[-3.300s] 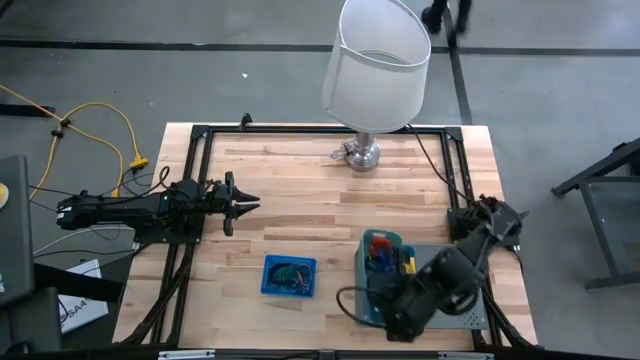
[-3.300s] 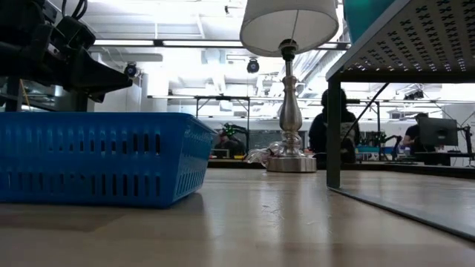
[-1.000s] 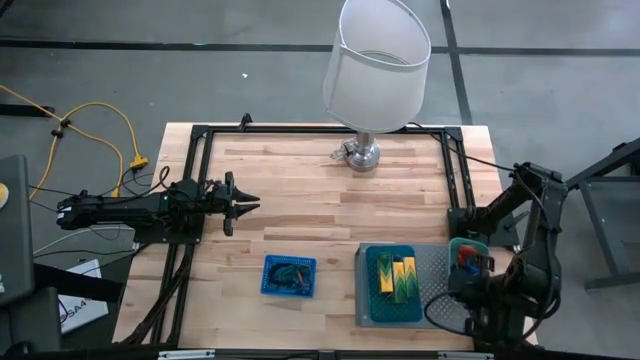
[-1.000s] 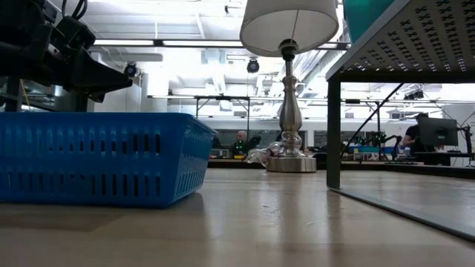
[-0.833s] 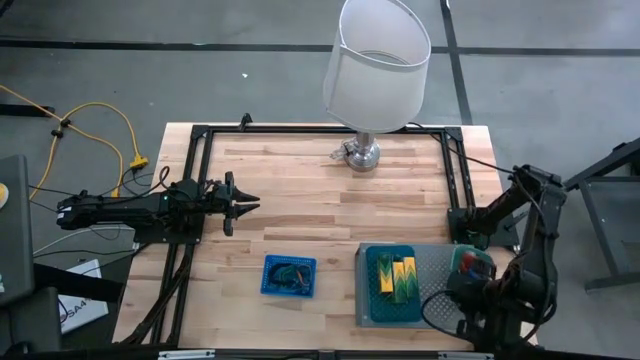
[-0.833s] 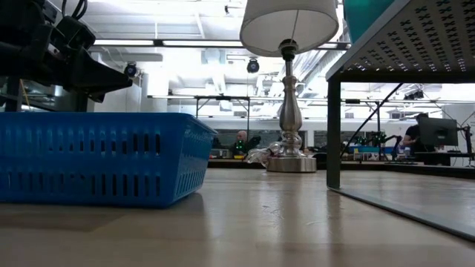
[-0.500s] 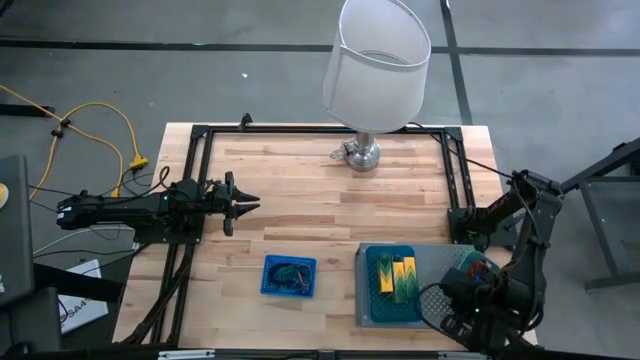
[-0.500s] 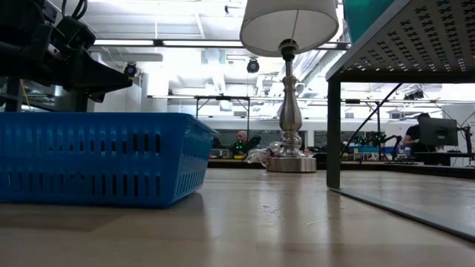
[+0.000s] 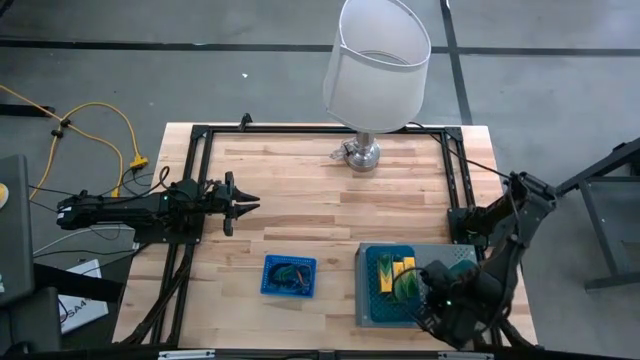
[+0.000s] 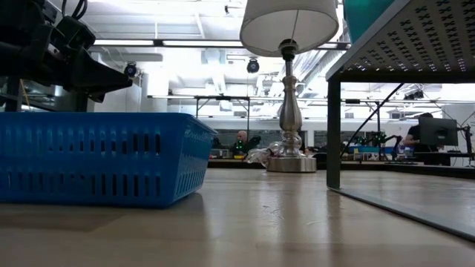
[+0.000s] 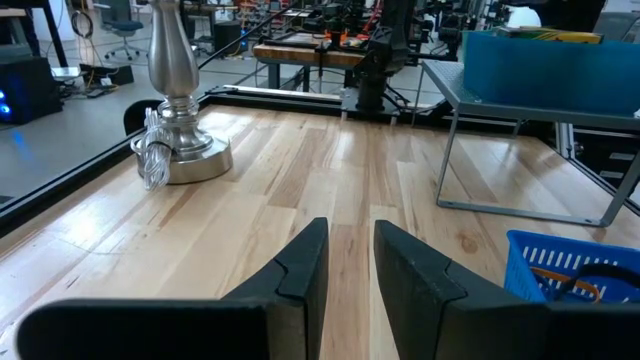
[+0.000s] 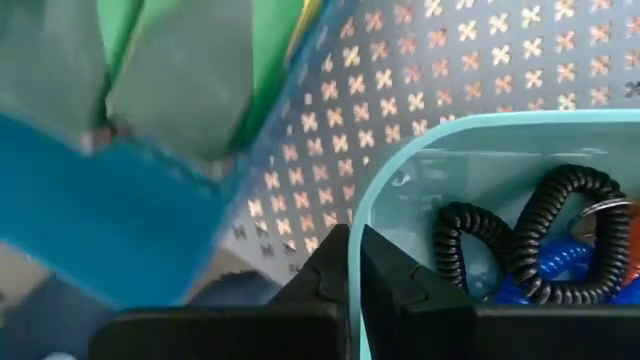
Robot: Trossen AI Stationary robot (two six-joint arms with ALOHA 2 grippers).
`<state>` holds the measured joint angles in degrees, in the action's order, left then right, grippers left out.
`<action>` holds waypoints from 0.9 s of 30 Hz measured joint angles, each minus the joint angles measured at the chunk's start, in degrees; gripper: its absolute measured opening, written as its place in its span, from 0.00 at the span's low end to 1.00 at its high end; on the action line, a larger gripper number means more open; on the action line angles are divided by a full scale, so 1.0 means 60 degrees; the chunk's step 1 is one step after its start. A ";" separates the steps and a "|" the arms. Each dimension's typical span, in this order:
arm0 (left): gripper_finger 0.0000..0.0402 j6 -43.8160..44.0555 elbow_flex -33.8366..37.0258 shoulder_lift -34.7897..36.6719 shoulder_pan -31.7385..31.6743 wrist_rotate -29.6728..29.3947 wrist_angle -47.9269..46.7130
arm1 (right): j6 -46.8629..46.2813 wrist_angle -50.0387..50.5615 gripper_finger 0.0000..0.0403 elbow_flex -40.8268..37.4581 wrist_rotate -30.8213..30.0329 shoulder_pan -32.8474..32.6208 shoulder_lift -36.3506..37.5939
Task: Pick & Place Office Desk Supplies
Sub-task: Put the green bin on the shelf
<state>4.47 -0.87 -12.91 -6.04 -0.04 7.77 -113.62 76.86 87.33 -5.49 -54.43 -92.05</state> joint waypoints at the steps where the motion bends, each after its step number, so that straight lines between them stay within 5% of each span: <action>1: 0.20 -0.0001 0.0002 0.0000 0.0000 0.0000 0.0000 | -0.0126 0.0016 0.01 0.0000 0.0023 0.0092 0.0000; 27: 0.20 0.0001 0.0000 0.0000 -0.0001 0.0001 0.0002 | -0.2284 0.0906 0.01 0.0006 0.0300 0.1459 -0.0040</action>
<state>4.48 -0.87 -12.91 -6.04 -0.03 7.78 -127.33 82.30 87.37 -3.69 -45.67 -92.29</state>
